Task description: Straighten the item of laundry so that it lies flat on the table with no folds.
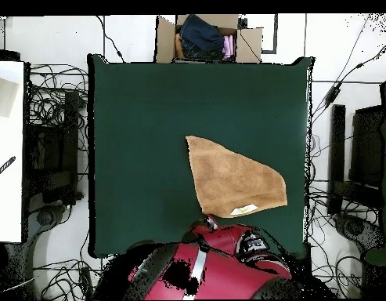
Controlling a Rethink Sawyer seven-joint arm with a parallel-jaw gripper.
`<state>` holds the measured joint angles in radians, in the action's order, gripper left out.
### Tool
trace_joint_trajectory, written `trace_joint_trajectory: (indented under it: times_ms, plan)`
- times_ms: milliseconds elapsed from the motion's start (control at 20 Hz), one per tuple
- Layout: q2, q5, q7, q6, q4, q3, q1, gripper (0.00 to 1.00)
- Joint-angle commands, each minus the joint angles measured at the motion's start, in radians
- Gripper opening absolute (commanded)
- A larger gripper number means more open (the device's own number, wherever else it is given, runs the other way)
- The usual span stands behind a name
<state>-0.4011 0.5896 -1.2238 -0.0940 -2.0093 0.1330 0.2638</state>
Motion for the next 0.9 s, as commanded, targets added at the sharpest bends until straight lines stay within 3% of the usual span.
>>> trace_joint_trajectory:
  times_ms: [50, 600, 900]
  plan:
    - [-0.028, -0.071, -0.155, 0.121, 0.1, -0.118, 0.07, 1.0]
    - [-0.168, -0.132, -0.144, 0.278, 0.015, -0.174, 0.071, 1.0]
    - [-0.185, -0.139, -0.182, 0.258, 0.003, -0.145, 0.007, 1.0]
